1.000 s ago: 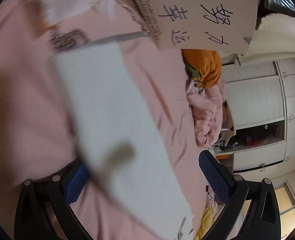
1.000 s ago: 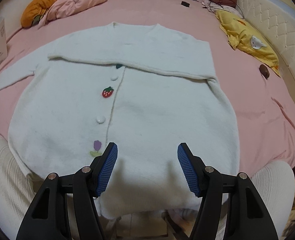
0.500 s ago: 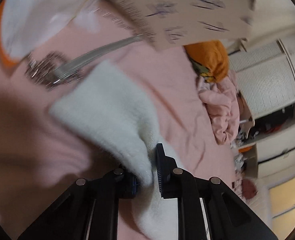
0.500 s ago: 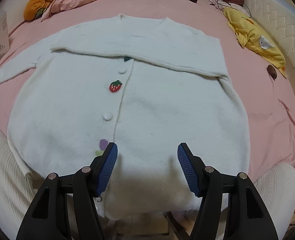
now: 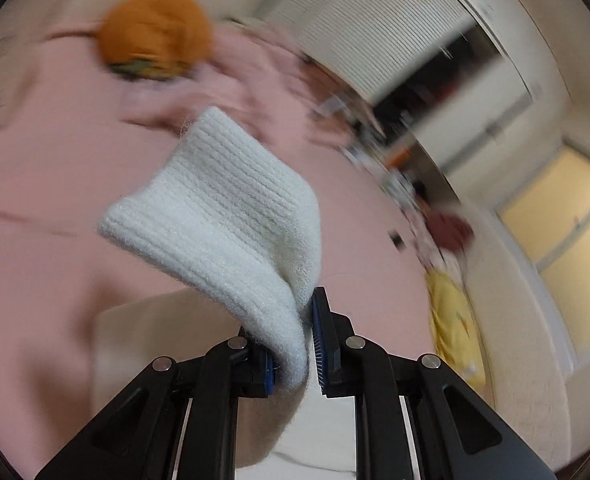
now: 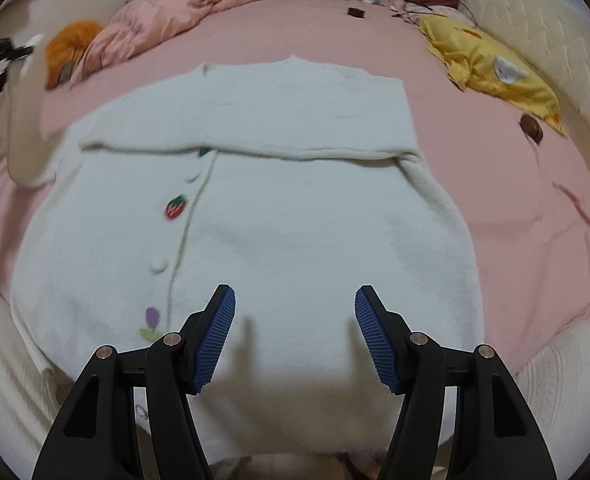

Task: Fold clothes
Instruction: 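Carry the held sleeve across the cardigan front and open the left gripper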

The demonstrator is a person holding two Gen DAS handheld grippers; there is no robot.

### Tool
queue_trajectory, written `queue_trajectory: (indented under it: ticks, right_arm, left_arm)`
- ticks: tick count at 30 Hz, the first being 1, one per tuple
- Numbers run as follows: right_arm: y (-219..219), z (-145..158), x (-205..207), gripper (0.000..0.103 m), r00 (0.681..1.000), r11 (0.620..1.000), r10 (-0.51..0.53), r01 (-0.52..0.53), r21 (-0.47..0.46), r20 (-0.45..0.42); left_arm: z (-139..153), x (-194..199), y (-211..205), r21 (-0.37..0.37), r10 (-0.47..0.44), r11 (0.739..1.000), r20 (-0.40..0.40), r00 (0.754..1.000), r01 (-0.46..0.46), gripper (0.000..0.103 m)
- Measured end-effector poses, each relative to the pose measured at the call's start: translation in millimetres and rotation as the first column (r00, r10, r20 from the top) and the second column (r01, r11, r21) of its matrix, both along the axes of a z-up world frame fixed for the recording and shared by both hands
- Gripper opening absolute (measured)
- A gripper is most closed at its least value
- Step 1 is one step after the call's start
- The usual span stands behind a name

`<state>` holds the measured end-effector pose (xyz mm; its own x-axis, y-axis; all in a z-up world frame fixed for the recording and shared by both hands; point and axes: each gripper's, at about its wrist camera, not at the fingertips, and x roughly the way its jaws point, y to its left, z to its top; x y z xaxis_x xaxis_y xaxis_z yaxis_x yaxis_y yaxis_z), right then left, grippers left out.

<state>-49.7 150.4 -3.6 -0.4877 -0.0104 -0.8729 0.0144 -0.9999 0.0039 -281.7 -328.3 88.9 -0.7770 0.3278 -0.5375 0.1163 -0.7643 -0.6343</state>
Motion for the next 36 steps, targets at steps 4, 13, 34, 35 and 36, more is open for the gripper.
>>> queue_trajectory:
  ticks: [4,13,34,35,36]
  right_arm:
    - [24,-1,-4,0.063,0.999,0.997,-0.027,0.025,-0.067,-0.024]
    - [64,0,-10,0.063,0.995,0.965,-0.095,0.082,-0.249,-0.04]
    - [87,-6,-13,0.063,0.983,0.912,-0.181,0.166,-0.375,-0.006]
    - [90,-4,-12,0.063,0.981,0.909,-0.192,0.171,-0.38,-0.016]
    - [93,-2,-12,0.063,0.979,0.904,-0.205,0.179,-0.388,-0.026]
  left_arm:
    - [6,-42,95,-0.069,-0.156,0.985,0.033,0.987,0.158,0.015]
    - [-34,-71,281,-0.128,-0.43,0.887,0.127,0.894,0.444,0.015]
    - [-125,6,445,-0.424,-0.612,0.552,0.379,0.694,0.718,0.052]
    - [-114,7,431,-0.323,-0.631,0.618,0.341,0.697,0.717,0.055]
    - [-104,9,417,-0.232,-0.639,0.67,0.304,0.707,0.705,0.063]
